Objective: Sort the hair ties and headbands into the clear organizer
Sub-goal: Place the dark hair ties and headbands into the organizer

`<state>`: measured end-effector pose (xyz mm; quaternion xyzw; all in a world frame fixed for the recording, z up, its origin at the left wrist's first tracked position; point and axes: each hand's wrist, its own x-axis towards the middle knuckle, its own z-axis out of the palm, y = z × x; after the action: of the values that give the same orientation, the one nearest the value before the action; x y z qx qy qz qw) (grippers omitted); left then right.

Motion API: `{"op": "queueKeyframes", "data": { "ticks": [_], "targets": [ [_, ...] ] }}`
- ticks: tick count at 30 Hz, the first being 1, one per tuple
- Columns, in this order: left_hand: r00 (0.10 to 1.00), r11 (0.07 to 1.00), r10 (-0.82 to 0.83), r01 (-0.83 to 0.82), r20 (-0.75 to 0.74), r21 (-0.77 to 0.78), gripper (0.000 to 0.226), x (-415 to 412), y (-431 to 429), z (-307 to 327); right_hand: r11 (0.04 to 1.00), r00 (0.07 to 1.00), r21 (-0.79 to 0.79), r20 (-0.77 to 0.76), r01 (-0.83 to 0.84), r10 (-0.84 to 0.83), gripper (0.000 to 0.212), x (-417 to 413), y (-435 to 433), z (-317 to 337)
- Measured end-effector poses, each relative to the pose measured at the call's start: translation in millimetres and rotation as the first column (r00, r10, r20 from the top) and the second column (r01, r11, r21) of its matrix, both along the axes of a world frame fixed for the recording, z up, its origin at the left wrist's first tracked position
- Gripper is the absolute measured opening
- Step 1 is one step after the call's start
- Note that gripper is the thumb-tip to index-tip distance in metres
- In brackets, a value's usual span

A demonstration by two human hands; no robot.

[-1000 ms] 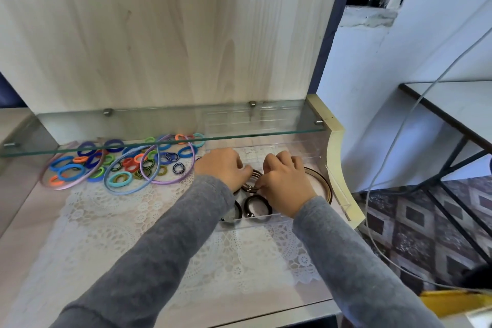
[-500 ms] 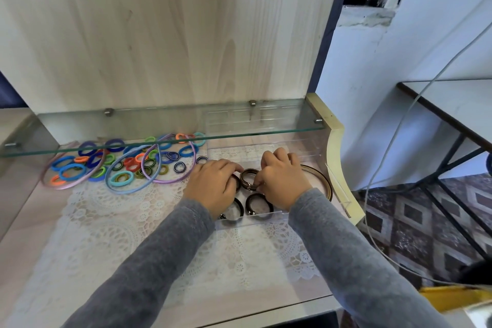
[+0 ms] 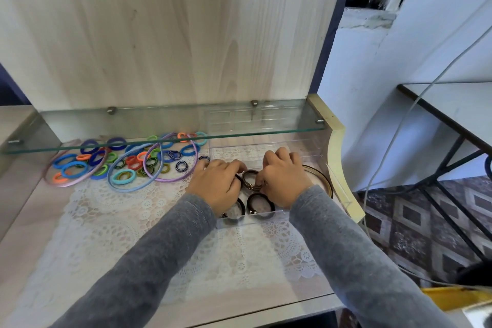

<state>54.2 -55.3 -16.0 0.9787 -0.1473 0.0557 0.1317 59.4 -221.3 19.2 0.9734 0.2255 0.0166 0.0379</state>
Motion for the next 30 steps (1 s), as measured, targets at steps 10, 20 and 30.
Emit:
{"op": "queueKeyframes", "data": {
  "ticks": [10, 20, 30],
  "targets": [
    [1.000, 0.995, -0.006, 0.005, -0.009, -0.103, 0.044, -6.1, 1.4, 6.1, 0.980, 0.991, 0.183, -0.119, 0.078, -0.057, 0.025, 1.2, -12.7, 10.8],
    [0.997, 0.999, -0.029, 0.032, 0.078, -0.039, 0.057, -11.9, 0.2, 6.5, 0.957, 0.990, 0.255, -0.073, 0.138, -0.123, 0.038, 2.1, -19.9, 3.6],
    [0.996, 1.000, -0.013, 0.011, 0.083, 0.023, 0.059, -6.4, -4.6, 5.0, 0.938, 0.991, 0.322, -0.003, 0.129, -0.136, 0.037, 3.6, -22.5, -9.5]
  ]
}}
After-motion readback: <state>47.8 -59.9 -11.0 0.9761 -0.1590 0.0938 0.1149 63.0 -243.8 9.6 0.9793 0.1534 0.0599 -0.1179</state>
